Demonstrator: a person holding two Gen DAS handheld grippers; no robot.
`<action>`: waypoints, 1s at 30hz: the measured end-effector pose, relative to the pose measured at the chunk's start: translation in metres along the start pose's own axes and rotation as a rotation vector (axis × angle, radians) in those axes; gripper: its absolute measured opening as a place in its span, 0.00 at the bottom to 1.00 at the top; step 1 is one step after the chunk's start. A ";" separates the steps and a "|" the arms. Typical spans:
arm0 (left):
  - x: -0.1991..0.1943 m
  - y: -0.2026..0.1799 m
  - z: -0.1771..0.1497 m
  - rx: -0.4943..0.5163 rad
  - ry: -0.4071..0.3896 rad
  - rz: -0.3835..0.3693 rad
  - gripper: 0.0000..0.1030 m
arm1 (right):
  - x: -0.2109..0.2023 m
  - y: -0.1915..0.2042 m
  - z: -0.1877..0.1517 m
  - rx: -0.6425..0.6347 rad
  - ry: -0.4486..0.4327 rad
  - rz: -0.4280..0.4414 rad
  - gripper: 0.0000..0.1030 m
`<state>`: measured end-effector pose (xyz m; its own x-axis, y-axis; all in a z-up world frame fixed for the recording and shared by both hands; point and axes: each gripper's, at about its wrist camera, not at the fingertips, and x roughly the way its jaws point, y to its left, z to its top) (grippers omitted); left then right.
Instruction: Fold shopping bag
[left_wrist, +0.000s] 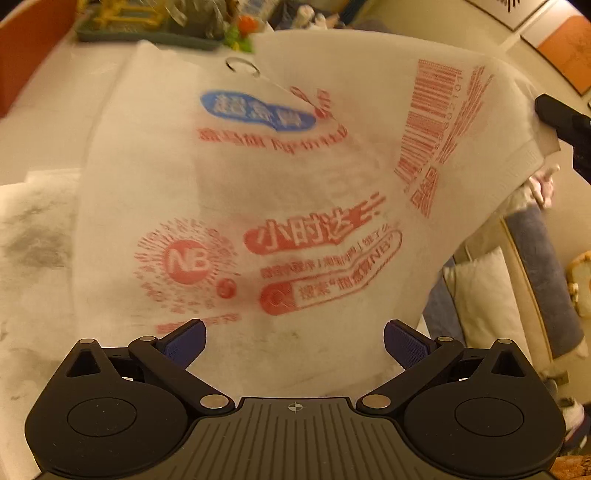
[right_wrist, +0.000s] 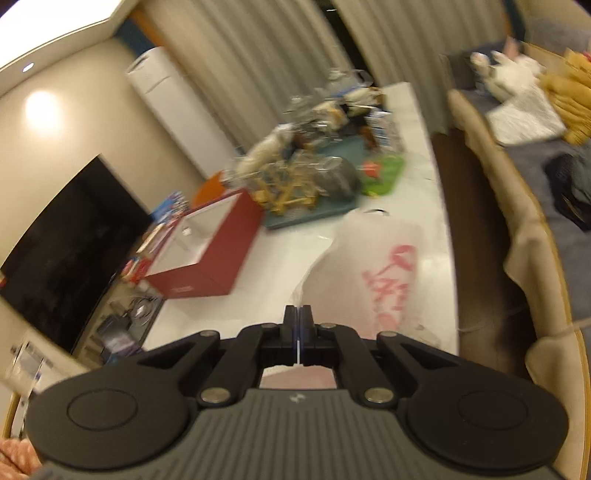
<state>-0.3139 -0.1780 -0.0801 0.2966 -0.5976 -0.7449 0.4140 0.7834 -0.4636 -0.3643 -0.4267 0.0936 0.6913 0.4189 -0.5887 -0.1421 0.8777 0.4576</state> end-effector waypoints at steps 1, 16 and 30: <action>-0.009 0.007 -0.002 -0.048 -0.041 0.007 1.00 | 0.007 0.007 -0.001 -0.032 0.026 0.026 0.00; -0.053 0.155 0.001 -0.466 -0.184 -0.083 1.00 | 0.161 0.110 -0.071 -0.233 0.286 0.184 0.01; -0.017 0.072 0.074 0.141 -0.062 0.027 1.00 | 0.152 0.101 -0.111 -0.228 0.270 -0.246 0.39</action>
<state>-0.2249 -0.1242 -0.0655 0.3601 -0.5892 -0.7233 0.5203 0.7704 -0.3686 -0.3525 -0.2481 -0.0238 0.5186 0.2103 -0.8288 -0.1703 0.9753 0.1409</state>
